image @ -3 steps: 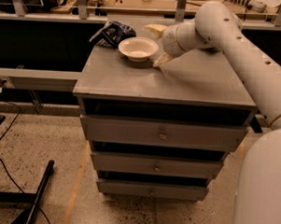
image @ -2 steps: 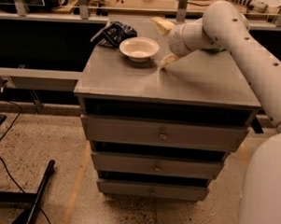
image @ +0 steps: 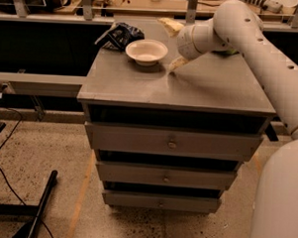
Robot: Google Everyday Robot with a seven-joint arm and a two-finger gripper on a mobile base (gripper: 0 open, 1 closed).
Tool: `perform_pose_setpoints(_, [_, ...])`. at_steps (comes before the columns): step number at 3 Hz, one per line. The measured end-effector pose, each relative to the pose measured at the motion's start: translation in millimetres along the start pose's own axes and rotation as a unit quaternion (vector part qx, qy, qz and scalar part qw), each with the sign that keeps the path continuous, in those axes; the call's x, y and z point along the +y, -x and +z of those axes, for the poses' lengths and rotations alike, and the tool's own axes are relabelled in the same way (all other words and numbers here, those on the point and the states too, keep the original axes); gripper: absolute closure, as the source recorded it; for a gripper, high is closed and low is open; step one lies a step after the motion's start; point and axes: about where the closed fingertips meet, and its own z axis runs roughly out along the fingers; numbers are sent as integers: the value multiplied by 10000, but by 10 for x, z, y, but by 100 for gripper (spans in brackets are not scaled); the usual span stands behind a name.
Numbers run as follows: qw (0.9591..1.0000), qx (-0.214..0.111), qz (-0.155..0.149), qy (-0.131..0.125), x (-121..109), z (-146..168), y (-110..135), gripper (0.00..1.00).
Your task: Move paper bowl near blue chip bag
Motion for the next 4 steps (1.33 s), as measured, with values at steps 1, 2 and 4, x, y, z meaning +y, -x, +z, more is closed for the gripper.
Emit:
perform_pose_setpoints(1, [10000,0,0,-1,-3,-2,0,17])
perform_pose_setpoints(2, [10000,0,1,-1,-5,-4,0,32])
perform_pose_setpoints(4, [9911,475,427,-1171,-420,-782,-389,21])
